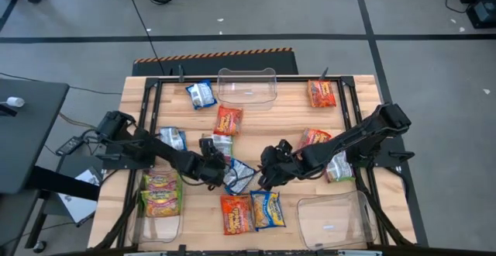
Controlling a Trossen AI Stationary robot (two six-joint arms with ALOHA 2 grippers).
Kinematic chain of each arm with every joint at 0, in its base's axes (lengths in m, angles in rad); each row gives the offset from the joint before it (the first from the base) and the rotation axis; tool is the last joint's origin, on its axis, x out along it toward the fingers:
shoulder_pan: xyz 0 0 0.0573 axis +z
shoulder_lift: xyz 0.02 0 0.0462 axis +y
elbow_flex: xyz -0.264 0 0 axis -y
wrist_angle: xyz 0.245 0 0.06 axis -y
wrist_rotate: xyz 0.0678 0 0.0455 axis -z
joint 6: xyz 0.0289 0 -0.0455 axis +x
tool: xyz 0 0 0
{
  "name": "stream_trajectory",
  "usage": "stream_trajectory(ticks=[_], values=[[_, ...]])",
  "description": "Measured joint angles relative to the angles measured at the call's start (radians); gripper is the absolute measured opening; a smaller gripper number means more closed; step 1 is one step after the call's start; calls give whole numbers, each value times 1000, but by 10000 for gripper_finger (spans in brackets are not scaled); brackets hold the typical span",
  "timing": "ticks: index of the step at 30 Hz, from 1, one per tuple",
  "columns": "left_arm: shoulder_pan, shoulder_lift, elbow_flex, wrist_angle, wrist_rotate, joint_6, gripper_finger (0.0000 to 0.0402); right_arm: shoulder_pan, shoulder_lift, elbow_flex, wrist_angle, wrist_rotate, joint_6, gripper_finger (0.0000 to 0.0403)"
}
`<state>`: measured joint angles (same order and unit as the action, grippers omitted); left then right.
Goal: Sort Maruchan noodles
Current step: Put the green noodle pack into the bottom left transparent bin
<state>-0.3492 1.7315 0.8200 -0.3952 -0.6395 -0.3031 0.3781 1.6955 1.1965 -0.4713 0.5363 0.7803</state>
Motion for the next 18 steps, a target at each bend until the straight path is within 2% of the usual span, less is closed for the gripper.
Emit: stream_trajectory(ticks=[5,7,8,14,18], values=[[27,-2,0,-17,4,-3,90,50,-74,0,-44,-36,-24,169],[36,-6,18,-65,28,4,35,75,-114,0,-65,-35,-31,169],[42,-6,40,-109,55,2,20,86,-133,0,-72,-34,-42,169],[29,-87,260,-470,163,43,15,128,-214,0,-61,-30,-121,169],[4,-174,445,-682,305,35,14,133,-217,0,-46,-30,-136,169]])
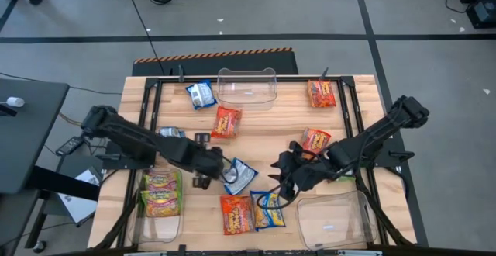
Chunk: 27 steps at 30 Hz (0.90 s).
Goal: Sort Maruchan noodles
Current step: Put the green noodle pack into the bottom left transparent bin
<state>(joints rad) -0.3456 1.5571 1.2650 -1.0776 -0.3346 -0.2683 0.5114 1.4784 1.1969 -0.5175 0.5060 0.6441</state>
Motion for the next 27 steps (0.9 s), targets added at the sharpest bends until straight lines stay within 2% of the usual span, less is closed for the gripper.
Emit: stream_trajectory(ticks=[6,11,14,17,19,22,27], values=[[-93,-102,245,-306,249,-238,13,0,33,0,0,0,7,169],[-287,-193,283,-360,482,-495,12,-4,85,0,16,4,66,169],[-460,-225,235,-330,501,-654,12,-6,122,0,27,5,112,169],[-626,-236,152,-180,473,-781,12,-3,163,0,61,6,148,169],[-700,-234,89,-48,435,-837,12,-3,192,0,98,6,175,169],[-752,-214,-2,48,400,-909,11,-3,237,0,159,5,209,169],[-758,-195,-110,72,384,-944,11,-2,301,0,304,-23,229,169]])
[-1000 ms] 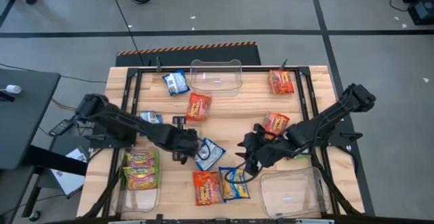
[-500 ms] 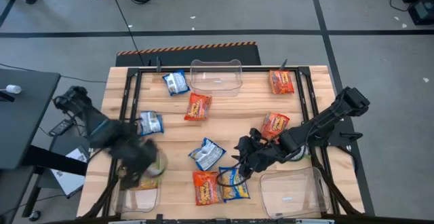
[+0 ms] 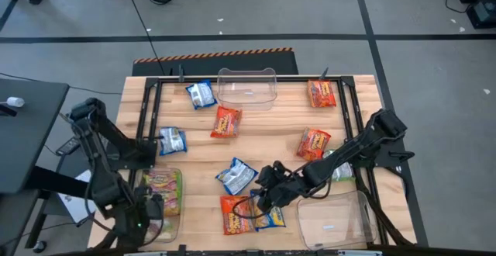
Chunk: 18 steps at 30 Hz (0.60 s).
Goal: Sort Maruchan noodles
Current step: Put the green noodle pack into the bottom left transparent bin
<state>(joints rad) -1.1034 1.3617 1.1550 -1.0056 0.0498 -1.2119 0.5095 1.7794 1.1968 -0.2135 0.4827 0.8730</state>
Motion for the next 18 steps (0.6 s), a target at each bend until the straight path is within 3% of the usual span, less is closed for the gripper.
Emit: stream_trajectory(ticks=[7,11,18], values=[[93,0,-154,65,73,76,11,1,11,0,51,-52,-10,169],[162,-1,-213,73,100,152,12,1,-49,0,-135,0,-10,164],[280,-2,-281,63,74,187,25,-58,-151,0,-668,2,93,160]])
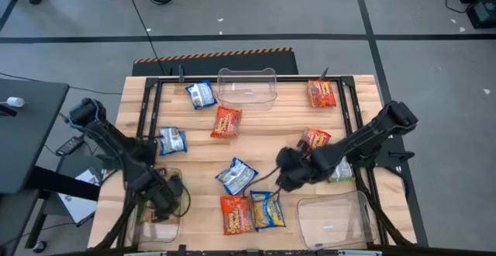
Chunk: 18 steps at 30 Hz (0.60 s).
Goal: Sort Maruchan noodles
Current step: Put the green noodle pack into the bottom left transparent bin
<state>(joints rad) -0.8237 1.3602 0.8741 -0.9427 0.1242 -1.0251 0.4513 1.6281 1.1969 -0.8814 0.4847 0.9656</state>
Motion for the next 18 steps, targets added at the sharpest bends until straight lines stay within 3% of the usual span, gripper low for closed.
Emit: stream_trajectory(ticks=[8,13,15,18], values=[[71,0,-4,-26,0,12,28,-39,-46,-24,-323,-22,-13,177],[67,0,-3,-21,4,-2,48,-104,-82,-144,-515,-242,110,201],[67,0,-3,-21,8,-13,63,-106,-117,-202,-481,-367,163,205],[68,0,-3,-29,21,-64,92,-84,-165,-289,-399,-437,303,207]])
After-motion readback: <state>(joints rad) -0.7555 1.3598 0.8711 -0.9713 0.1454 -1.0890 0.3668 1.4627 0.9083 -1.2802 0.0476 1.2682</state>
